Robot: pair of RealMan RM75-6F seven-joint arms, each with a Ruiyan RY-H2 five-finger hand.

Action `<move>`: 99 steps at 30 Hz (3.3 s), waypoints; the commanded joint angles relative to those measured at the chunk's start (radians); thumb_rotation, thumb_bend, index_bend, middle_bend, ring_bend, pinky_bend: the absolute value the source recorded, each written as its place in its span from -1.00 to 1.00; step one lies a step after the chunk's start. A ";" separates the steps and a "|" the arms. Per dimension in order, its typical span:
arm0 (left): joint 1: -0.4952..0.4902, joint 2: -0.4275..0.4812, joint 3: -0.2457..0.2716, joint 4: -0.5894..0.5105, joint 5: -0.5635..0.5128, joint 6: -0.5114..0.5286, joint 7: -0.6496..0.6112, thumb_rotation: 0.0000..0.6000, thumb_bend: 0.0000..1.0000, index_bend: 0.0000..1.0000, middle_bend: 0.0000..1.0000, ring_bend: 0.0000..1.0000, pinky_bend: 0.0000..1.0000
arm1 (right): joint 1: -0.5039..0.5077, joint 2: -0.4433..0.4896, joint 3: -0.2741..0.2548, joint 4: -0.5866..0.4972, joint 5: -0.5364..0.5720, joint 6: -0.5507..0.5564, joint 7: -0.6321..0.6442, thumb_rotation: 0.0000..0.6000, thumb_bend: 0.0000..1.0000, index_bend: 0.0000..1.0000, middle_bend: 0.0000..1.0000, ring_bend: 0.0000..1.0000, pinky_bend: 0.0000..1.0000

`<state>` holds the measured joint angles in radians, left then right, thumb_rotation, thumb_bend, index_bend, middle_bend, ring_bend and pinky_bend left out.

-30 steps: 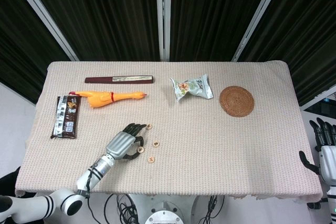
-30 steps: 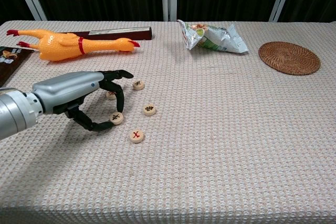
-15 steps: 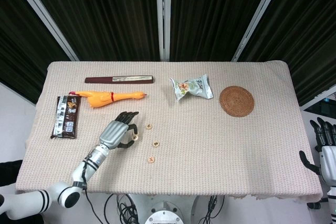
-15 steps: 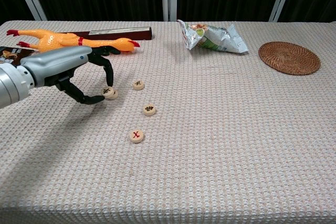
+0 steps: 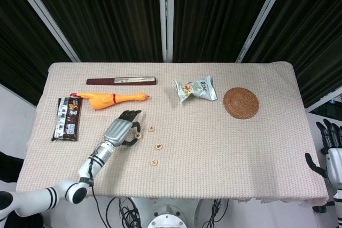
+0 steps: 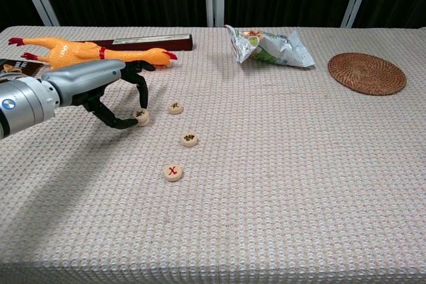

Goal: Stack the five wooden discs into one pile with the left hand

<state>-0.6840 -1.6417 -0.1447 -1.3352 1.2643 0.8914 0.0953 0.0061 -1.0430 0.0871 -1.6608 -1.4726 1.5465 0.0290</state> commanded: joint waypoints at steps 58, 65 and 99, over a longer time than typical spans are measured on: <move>-0.041 -0.069 0.057 -0.054 0.155 0.043 -0.080 1.00 -0.43 -0.21 -0.95 -1.00 -1.00 | -0.037 -0.004 -0.020 0.017 -0.120 0.117 0.053 1.00 -0.44 -1.00 -1.00 -1.00 -1.00; -0.060 -0.112 0.056 0.002 0.169 0.035 -0.094 1.00 -0.43 -0.21 -0.95 -1.00 -1.00 | -0.038 -0.004 -0.019 0.021 -0.114 0.116 0.059 1.00 -0.44 -1.00 -1.00 -1.00 -1.00; -0.062 -0.136 0.048 0.054 0.102 0.011 -0.032 1.00 -0.43 -0.05 -0.93 -1.00 -1.00 | -0.029 0.005 -0.010 0.017 -0.080 0.082 0.065 1.00 -0.44 -1.00 -1.00 -1.00 -1.00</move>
<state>-0.7463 -1.7778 -0.0966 -1.2811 1.3666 0.9018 0.0634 -0.0226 -1.0380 0.0770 -1.6441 -1.5525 1.6287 0.0939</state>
